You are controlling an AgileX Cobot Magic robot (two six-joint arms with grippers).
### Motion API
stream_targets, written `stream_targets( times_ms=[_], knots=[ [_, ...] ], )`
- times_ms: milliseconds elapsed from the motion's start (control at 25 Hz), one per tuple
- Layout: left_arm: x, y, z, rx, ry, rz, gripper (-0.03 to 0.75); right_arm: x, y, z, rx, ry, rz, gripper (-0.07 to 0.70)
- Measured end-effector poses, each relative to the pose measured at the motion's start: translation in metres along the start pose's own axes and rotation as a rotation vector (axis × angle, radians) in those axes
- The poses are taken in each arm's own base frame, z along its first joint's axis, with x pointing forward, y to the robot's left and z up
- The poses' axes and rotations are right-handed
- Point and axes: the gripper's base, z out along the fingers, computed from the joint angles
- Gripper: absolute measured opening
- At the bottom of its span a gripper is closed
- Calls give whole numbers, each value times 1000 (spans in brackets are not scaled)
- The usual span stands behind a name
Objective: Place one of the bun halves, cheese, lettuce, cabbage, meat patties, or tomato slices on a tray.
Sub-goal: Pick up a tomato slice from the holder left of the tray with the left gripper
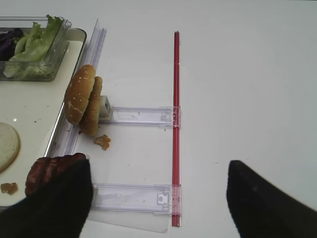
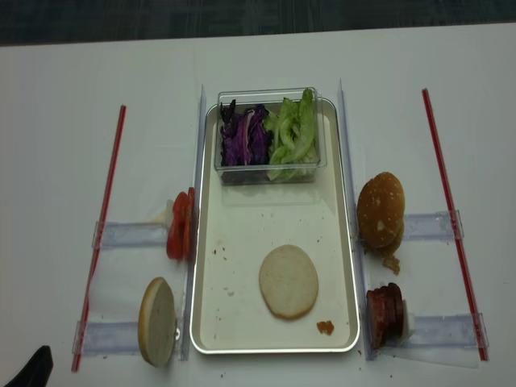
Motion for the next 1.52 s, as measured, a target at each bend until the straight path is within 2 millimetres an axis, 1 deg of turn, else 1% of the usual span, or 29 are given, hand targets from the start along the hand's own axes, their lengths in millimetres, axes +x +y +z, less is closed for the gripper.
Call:
stream_targets(
  times_ms=[1520],
  knots=[
    [0, 0, 0, 0, 0, 0, 524, 0, 0, 0, -2, 0, -1, 568]
  ],
)
